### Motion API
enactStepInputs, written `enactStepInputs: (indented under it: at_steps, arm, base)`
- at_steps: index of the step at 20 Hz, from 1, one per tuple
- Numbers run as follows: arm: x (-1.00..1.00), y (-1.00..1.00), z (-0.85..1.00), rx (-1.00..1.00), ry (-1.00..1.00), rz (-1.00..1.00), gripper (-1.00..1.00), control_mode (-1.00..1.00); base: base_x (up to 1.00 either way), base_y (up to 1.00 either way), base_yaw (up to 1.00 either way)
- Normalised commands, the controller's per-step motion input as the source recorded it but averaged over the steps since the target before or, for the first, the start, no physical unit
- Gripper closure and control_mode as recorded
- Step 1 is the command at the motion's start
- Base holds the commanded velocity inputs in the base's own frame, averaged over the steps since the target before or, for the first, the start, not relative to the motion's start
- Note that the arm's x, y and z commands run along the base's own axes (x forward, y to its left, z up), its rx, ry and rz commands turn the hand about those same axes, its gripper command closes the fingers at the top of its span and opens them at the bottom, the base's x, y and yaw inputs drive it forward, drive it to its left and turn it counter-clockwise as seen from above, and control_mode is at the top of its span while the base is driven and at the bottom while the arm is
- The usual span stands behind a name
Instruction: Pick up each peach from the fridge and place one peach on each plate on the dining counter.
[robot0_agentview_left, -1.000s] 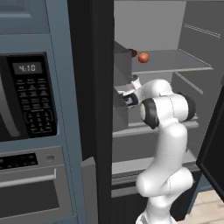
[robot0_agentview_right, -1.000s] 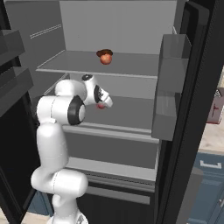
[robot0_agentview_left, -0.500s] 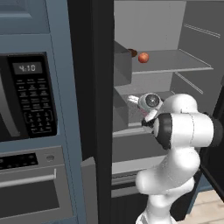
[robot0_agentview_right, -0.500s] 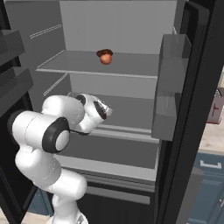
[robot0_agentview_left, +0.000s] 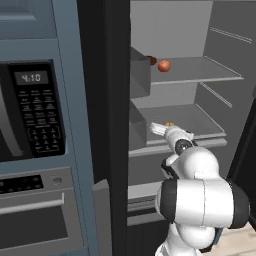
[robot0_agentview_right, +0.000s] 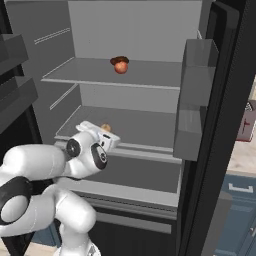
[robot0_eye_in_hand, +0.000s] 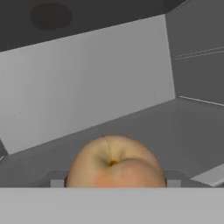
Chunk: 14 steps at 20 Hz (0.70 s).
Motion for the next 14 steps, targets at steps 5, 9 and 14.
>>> enactStepInputs:
  at_steps: [5, 9, 14]
  arm:
    - [-0.36, -0.77, 0.74, 0.17, 0.00, 0.00, 1.00, -1.00]
    - [-0.57, -0.60, 0.41, 0.09, 0.05, -0.02, 1.00, -1.00]
    - [-0.85, -0.08, 0.52, 0.00, 0.26, -0.06, 1.00, -1.00]
  base:
    - [0.00, 0.00, 0.00]
    - [0.00, 0.00, 0.00]
    - [0.00, 0.00, 0.00]
